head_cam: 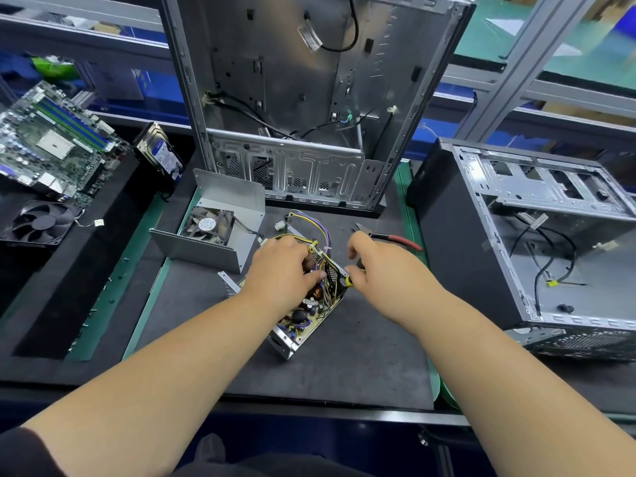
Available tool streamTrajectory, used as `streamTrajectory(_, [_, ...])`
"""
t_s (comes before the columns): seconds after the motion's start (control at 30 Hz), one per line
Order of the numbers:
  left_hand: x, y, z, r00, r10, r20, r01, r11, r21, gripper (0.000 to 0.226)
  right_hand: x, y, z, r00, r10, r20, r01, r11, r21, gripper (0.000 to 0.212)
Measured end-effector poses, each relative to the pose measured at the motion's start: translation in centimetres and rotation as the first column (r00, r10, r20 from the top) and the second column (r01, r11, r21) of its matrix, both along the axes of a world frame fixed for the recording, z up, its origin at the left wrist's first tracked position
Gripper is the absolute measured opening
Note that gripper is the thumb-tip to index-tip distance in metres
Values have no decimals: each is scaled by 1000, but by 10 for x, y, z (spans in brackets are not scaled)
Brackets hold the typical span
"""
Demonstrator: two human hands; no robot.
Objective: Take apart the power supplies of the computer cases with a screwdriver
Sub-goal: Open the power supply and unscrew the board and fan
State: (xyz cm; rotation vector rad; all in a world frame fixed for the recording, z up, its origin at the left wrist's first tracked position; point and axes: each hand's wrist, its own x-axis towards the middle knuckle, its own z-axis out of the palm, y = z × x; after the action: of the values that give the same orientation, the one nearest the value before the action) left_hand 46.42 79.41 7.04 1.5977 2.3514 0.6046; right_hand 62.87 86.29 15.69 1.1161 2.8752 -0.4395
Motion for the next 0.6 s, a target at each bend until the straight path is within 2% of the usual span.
streamTrajectory(0.2, [-1, 0, 1, 1000, -2, 8, 2, 1000, -8, 28, 1, 0, 0, 996, -41, -77, 36, 997, -66, 14])
streamTrajectory(0.27, [-1, 0, 1, 1000, -5, 4, 5, 1000, -12, 28, 0, -2, -1, 998, -47, -44, 47, 999, 9, 15])
streamTrajectory(0.37, [-2, 1, 2, 1000, -1, 7, 1, 1000, -12, 28, -2, -1, -4, 998, -65, 19, 62, 991, 121, 31])
streamTrajectory(0.5, [-1, 1, 1, 1000, -4, 5, 4, 1000, -9, 28, -4, 1, -7, 990, -105, -96, 106, 994, -2, 16])
streamTrajectory(0.6, [-1, 0, 1, 1000, -3, 1, 3, 1000, -9, 29, -4, 1, -6, 981, -122, -150, 116, 992, -45, 18])
